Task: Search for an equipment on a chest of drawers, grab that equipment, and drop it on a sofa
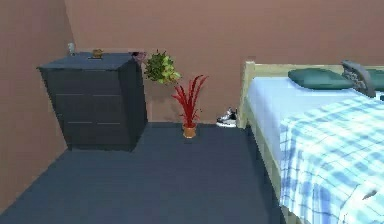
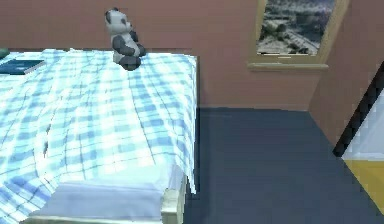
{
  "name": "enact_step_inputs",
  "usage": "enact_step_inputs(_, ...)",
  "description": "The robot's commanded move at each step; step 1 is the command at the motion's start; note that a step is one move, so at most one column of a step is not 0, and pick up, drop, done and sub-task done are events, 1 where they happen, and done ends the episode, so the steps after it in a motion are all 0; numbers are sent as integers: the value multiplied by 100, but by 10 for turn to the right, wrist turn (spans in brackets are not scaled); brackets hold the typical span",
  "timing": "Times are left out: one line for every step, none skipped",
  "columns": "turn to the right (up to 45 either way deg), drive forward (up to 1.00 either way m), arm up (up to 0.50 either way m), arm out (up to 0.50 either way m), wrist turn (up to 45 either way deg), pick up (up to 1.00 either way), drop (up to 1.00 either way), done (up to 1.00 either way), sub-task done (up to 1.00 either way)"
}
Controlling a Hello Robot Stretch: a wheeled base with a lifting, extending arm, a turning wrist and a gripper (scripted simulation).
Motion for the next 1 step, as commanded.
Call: enact_step_inputs(0, 100, 0, 0, 0, 0, 0, 0, 0)
